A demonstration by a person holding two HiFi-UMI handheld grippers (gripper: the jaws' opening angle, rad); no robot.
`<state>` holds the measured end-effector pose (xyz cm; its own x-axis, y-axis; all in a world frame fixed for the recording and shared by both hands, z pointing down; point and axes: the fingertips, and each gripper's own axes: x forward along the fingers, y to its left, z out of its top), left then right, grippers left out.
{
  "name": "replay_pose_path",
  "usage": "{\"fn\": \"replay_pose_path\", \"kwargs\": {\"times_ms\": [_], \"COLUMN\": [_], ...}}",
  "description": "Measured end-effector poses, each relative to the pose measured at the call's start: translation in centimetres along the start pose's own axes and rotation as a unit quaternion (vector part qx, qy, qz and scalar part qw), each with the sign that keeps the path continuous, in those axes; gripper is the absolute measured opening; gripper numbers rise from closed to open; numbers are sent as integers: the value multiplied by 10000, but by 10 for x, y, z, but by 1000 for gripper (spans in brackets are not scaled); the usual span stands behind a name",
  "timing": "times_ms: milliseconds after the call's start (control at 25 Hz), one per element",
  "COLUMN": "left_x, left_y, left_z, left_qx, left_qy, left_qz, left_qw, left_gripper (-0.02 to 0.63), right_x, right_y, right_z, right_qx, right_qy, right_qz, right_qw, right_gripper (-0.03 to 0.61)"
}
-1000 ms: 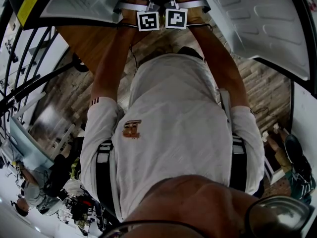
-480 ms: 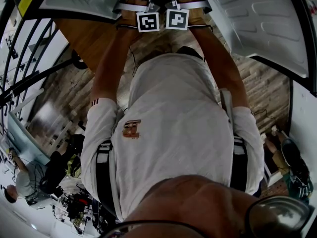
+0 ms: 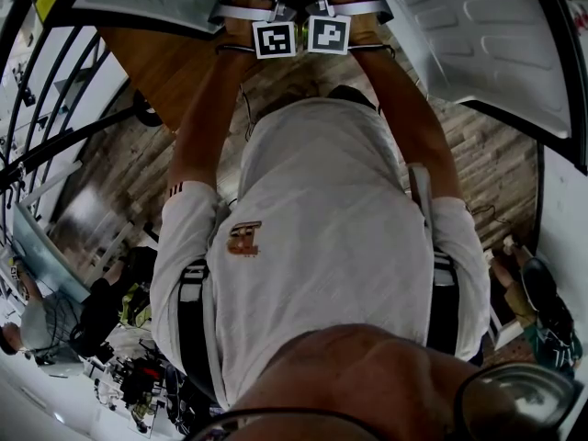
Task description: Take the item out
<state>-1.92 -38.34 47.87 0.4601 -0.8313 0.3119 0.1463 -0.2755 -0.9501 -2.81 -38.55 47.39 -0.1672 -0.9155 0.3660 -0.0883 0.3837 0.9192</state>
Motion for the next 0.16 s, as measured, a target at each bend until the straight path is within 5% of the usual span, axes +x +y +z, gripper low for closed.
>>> {"fn": "replay_pose_path", "kwargs": {"times_ms": [160], "left_x": [2], "left_y": [-2], "left_z": [-9], "left_qx": [-42], "left_qy": [4], "left_qz": [-10], "left_qw": [10000], "left_gripper": [26], "right_x": [8], "right_y": [1], "right_z": [6], "right_qx": [-19], "right_qy": [0], "right_qz": [16], "right_qw": [10000], "right_gripper": [40]}}
